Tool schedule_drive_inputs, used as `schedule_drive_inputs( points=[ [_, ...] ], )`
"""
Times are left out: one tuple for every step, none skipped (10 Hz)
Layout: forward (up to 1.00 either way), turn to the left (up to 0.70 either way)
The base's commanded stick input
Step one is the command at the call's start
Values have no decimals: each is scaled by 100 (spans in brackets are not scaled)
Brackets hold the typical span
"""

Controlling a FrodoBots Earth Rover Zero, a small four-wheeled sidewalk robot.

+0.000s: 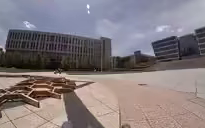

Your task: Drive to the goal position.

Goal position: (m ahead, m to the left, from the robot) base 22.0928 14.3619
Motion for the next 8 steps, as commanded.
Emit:
schedule_drive_inputs(
  points=[
    [70, 0],
    [70, 0],
    [70, 0],
    [70, 0],
    [70, 0],
    [70, 0],
    [70, 0],
    [70, 0]
  ],
)
